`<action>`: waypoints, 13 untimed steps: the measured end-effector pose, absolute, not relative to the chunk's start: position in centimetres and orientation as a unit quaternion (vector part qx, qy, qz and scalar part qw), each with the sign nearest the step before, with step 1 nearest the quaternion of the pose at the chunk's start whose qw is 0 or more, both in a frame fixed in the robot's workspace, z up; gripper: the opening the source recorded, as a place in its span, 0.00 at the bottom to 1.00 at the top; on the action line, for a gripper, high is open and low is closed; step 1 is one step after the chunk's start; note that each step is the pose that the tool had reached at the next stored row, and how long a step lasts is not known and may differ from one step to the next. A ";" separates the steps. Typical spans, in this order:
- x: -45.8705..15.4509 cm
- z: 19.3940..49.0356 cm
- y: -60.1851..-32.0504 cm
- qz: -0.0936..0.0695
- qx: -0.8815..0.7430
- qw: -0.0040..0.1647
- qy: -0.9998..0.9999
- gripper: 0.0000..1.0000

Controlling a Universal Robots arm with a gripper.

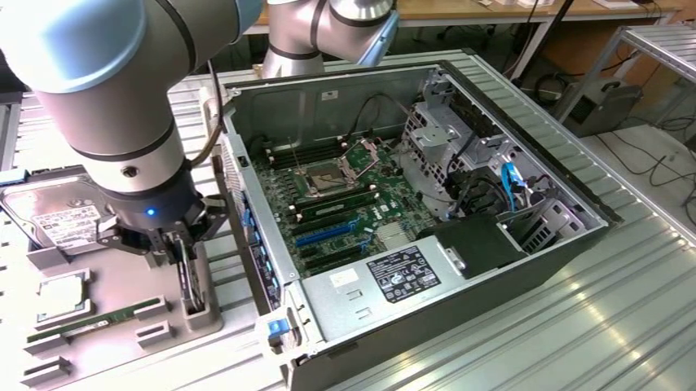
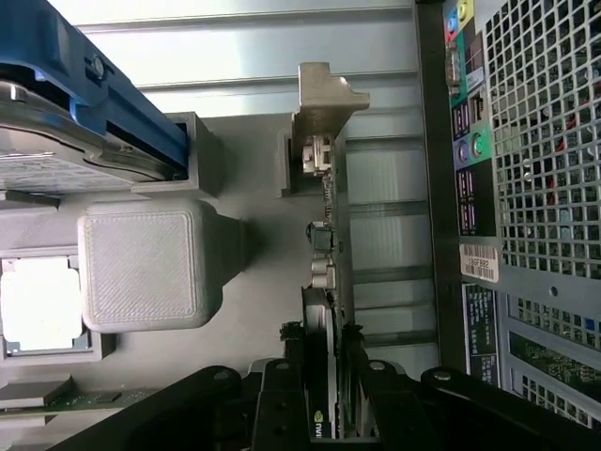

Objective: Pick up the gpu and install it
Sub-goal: 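Pick up the gpu and move the gpu toward the slot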

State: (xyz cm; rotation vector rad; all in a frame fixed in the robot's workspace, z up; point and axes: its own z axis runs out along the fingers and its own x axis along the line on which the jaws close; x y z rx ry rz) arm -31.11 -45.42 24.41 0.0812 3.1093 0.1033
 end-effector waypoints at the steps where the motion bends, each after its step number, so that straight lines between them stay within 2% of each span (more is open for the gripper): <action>1: -31.0 24.4 -45.4 0.033 0.021 0.014 0.999 0.27; 13: -30.2 25.5 -45.4 0.034 -0.006 0.008 0.999 0.26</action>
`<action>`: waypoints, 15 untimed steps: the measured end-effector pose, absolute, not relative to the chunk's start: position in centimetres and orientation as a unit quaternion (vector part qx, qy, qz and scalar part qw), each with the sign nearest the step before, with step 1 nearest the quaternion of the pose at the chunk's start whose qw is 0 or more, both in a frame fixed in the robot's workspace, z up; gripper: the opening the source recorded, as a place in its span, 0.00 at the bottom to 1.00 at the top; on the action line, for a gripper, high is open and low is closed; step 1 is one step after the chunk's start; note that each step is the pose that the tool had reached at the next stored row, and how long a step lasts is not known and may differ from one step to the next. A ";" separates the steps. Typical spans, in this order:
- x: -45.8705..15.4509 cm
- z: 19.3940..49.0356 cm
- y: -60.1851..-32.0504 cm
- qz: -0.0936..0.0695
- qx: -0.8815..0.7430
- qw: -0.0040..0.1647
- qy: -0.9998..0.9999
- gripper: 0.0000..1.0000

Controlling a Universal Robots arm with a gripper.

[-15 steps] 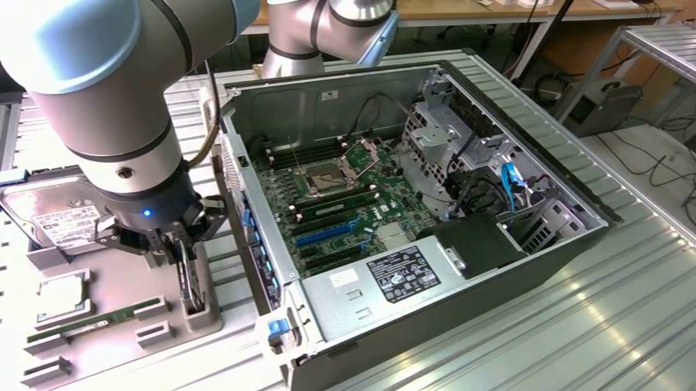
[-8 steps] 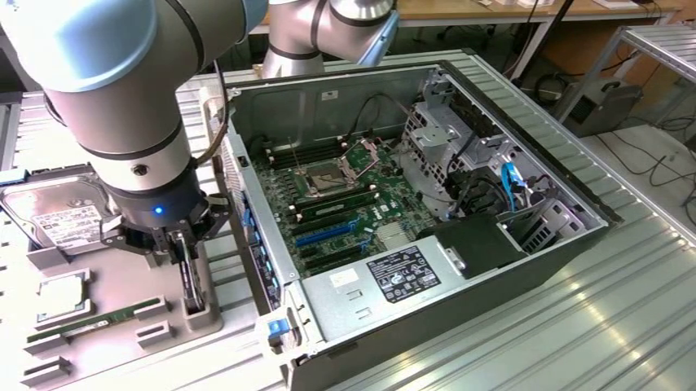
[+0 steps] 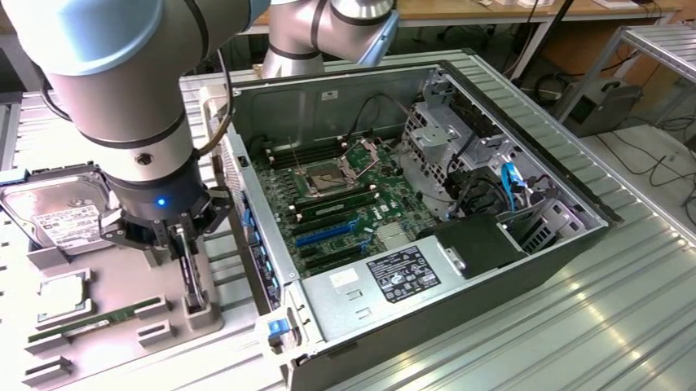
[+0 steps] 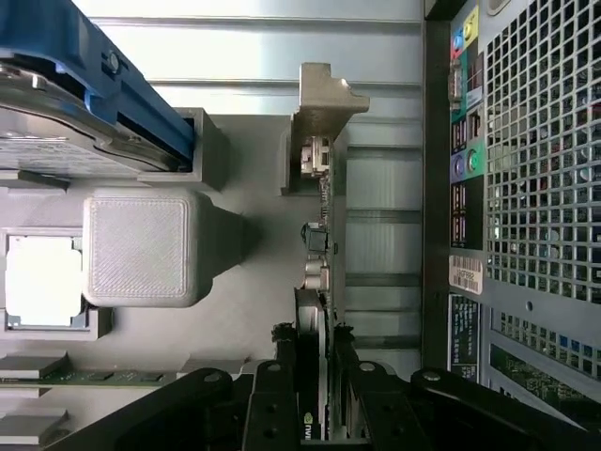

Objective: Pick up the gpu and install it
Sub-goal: 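Pick up the gpu and move the gpu toward the slot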

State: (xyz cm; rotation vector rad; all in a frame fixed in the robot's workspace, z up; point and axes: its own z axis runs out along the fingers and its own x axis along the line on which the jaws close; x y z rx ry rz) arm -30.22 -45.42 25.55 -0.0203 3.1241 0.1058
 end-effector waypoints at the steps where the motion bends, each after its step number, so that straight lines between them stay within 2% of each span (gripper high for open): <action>1: -30.2 25.8 -45.4 0.034 -0.007 0.008 0.999 0.26; 15: -30.0 32.4 -45.4 0.034 -0.010 0.005 0.999 0.26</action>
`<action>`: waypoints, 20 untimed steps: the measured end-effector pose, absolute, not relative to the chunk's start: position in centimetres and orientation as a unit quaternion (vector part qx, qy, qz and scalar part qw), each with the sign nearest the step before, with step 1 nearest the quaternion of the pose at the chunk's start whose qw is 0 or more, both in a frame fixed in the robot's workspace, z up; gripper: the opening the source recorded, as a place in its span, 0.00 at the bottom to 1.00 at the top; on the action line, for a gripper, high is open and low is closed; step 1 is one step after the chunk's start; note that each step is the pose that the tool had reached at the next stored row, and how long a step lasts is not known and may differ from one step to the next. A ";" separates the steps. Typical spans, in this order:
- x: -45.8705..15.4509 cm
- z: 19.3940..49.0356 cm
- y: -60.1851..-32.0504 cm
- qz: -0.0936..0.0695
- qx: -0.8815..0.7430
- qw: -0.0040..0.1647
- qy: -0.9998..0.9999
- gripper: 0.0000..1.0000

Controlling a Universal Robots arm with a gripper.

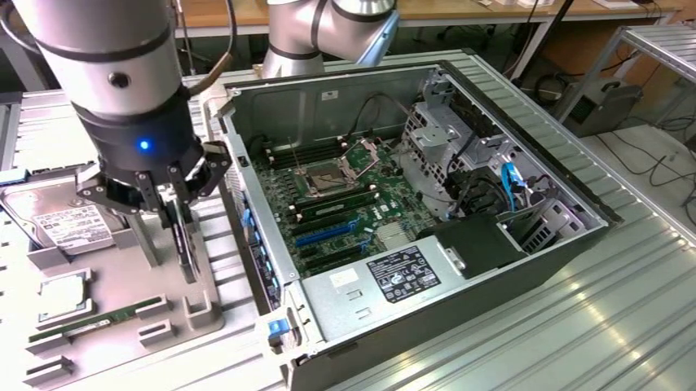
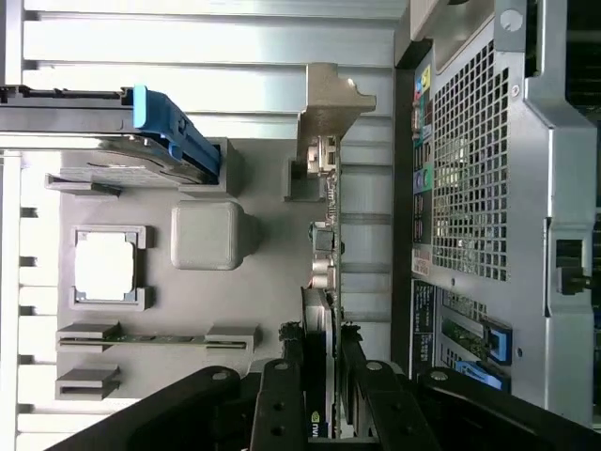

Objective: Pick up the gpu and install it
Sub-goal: 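Pick up the gpu and move the gpu toward the slot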

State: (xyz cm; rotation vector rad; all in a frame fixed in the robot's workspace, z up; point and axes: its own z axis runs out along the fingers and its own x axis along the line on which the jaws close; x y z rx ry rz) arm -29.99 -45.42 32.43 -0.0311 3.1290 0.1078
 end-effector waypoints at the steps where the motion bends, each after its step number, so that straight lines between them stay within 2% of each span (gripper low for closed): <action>1: -30.0 32.9 -45.4 0.034 -0.010 0.005 0.999 0.26; 8: -29.6 36.1 -45.5 0.034 -0.010 0.005 0.999 0.26; 13: -28.7 39.9 -45.8 0.035 -0.011 0.004 0.999 0.26; 20: -26.8 43.6 -46.6 0.036 -0.010 0.003 0.999 0.26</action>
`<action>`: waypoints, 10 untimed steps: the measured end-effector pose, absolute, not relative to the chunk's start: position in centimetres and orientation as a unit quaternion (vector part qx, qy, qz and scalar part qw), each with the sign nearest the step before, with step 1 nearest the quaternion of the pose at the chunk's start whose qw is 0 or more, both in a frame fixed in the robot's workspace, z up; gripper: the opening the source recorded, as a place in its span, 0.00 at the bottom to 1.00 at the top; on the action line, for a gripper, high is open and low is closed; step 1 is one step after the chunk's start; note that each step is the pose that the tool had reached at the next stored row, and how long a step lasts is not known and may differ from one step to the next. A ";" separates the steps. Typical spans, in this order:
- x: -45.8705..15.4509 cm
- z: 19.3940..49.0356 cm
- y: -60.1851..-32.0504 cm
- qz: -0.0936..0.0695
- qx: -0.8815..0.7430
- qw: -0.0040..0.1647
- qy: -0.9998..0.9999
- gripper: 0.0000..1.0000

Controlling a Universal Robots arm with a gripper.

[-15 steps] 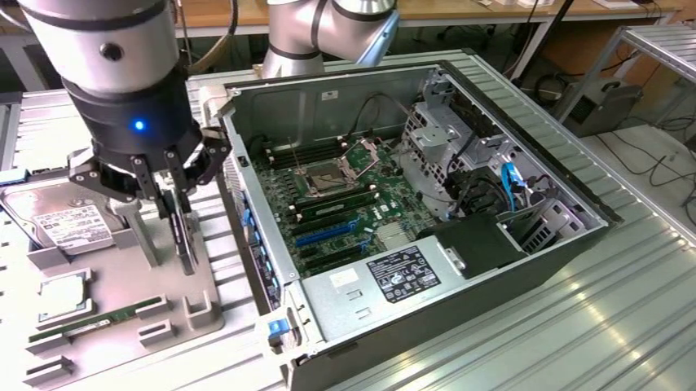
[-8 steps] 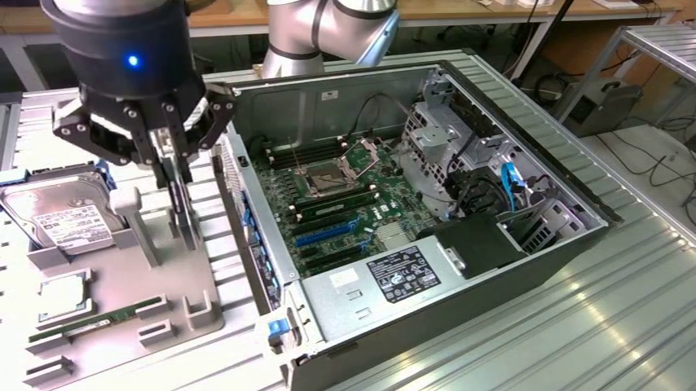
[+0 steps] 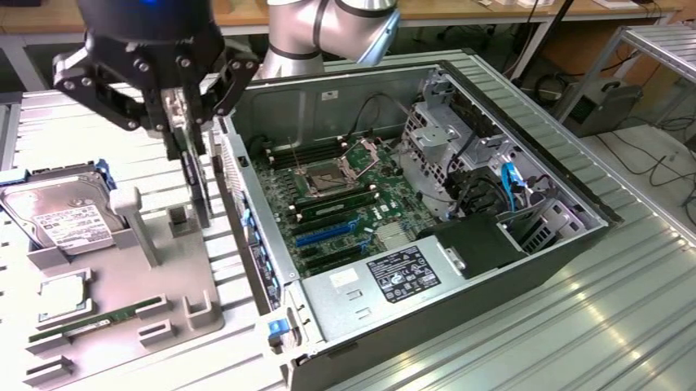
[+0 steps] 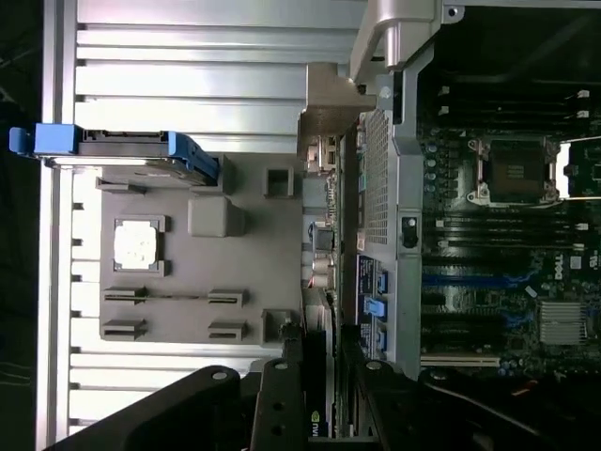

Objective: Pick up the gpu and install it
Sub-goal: 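Pick up the gpu and move the gpu toward the slot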

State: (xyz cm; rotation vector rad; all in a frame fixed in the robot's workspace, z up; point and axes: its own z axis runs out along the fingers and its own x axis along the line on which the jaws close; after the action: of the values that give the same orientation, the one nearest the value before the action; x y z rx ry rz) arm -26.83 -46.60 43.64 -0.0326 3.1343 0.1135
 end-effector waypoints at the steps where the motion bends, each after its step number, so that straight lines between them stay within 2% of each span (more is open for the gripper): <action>1: -26.4 44.1 -46.7 0.037 -0.010 0.002 0.999 0.26; 6: -24.1 46.5 -47.0 0.041 -0.010 -0.001 0.999 0.26; 10: -21.9 47.3 -47.1 0.042 -0.010 -0.005 0.999 0.26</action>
State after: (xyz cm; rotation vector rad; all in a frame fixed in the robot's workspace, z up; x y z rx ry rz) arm -21.94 -47.13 47.25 -0.0318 3.1488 0.1333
